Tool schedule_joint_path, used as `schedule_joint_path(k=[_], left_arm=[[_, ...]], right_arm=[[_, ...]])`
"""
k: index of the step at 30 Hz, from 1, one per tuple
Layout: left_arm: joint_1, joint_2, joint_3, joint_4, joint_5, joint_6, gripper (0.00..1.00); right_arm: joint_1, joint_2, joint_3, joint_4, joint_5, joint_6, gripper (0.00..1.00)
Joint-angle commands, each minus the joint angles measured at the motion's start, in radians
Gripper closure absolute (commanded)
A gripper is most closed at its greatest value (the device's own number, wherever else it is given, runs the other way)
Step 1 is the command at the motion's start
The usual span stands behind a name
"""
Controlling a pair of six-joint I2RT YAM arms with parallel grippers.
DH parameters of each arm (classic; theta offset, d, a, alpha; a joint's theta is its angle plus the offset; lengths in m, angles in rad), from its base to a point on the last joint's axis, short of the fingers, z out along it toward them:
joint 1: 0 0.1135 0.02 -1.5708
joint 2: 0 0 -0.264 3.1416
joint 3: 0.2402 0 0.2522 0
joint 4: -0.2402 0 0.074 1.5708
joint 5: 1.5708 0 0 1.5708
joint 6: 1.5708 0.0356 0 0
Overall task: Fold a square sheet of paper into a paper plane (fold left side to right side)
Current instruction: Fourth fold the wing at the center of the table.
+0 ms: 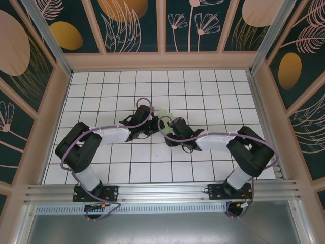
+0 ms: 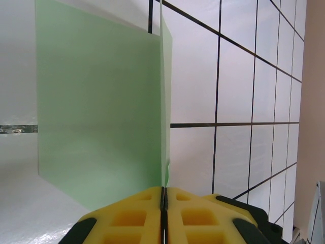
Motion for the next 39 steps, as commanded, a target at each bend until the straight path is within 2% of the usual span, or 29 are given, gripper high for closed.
schedule_joint_path(k=[1,13,21,28,33,37,39], left_arm=[[0.004,-0.014,0.024,0.010,0.000,-0.019,0.88],[0.003,-0.020,0.020,-0.003,-0.006,-0.013,0.88],[0.004,-0.044,0.032,-0.042,-0.023,0.013,0.80],[0.005,-0.056,0.040,-0.069,-0.031,0.026,0.78],[0.007,-0.090,0.038,-0.090,-0.050,0.040,0.69],[0.016,-0.154,0.033,-0.125,-0.067,0.060,0.51],[0.024,-0.188,0.022,-0.129,-0.070,0.065,0.46]], right_arm=[[0.009,0.012,0.026,-0.001,0.034,-0.018,0.55],[0.011,0.028,0.023,0.002,0.024,-0.018,0.69],[0.009,0.041,0.027,0.007,-0.029,-0.026,0.83],[0.008,0.050,0.033,-0.004,-0.041,-0.029,0.82],[0.006,0.051,0.035,-0.006,-0.052,-0.030,0.83],[-0.002,0.055,0.033,-0.003,-0.081,-0.028,0.86],[-0.005,0.058,0.034,-0.004,-0.092,-0.028,0.86]])
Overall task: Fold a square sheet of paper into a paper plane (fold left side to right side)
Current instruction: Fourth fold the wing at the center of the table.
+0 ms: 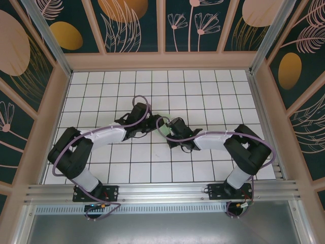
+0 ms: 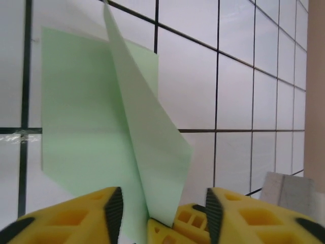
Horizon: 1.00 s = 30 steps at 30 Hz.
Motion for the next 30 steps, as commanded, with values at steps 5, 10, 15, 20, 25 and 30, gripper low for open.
schedule_joint_path(k=[5,10,15,20,25,30], left_arm=[[0.032,-0.160,-0.043,-0.008,-0.029,0.019,0.37],[0.061,-0.202,-0.134,0.041,-0.025,-0.017,0.39],[0.064,-0.157,-0.174,0.157,0.063,-0.041,0.57],[0.064,-0.057,-0.159,0.263,0.164,-0.047,0.63],[0.051,0.033,-0.145,0.337,0.215,-0.064,0.66],[0.043,0.086,-0.123,0.356,0.219,-0.071,0.66]], right_arm=[[-0.006,0.026,0.019,-0.007,-0.059,-0.009,0.86],[-0.007,0.027,0.019,-0.006,-0.075,-0.008,0.86],[-0.018,0.032,0.019,0.001,-0.118,-0.005,0.86],[-0.029,0.039,0.015,0.007,-0.152,0.000,0.86],[-0.032,0.044,0.016,0.004,-0.156,0.000,0.86],[-0.032,0.045,0.018,-0.002,-0.154,-0.002,0.85]])
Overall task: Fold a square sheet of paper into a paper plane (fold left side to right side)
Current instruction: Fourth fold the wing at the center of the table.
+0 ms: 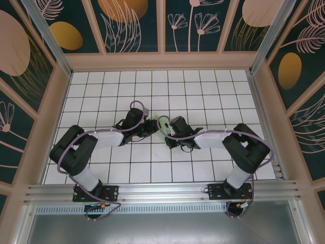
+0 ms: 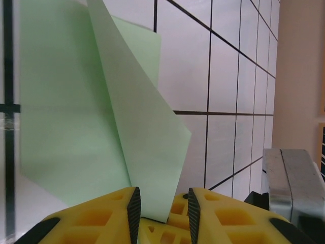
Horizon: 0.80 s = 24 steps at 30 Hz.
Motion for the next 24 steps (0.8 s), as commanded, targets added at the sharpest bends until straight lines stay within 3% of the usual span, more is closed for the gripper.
schedule_joint_path(k=[1,24], left_arm=[[-0.006,0.034,0.041,0.063,0.028,-0.015,0.65],[-0.018,0.201,0.102,-0.008,-0.012,0.000,0.61]], right_arm=[[-0.002,0.025,0.017,-0.013,-0.023,-0.003,0.85],[-0.032,-0.031,0.053,-0.059,-0.067,-0.017,0.78]])
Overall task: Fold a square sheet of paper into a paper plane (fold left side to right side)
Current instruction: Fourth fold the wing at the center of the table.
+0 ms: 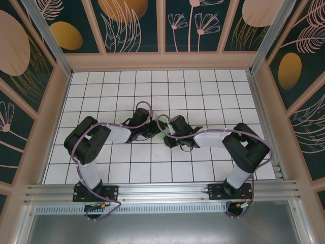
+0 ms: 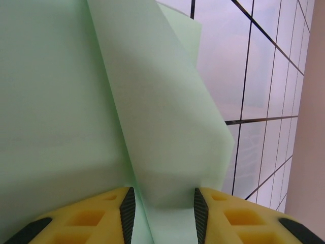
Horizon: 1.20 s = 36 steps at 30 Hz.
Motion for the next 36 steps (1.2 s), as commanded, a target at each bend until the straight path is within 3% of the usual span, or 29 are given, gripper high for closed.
schedule_joint_path(k=[1,8,26,36], left_arm=[[-0.005,0.023,0.015,-0.035,-0.016,0.008,0.61],[-0.006,0.023,0.018,-0.047,-0.025,0.010,0.61],[-0.006,0.008,0.023,-0.070,-0.030,0.018,0.61],[-0.006,0.009,0.023,-0.074,-0.036,0.018,0.61]], right_arm=[[-0.023,-0.048,0.032,-0.043,-0.035,-0.015,0.77],[-0.046,-0.106,0.032,-0.068,-0.081,0.010,0.71],[-0.053,-0.011,0.022,-0.045,-0.127,0.069,0.71],[-0.063,0.011,0.020,-0.037,-0.156,0.072,0.87]])
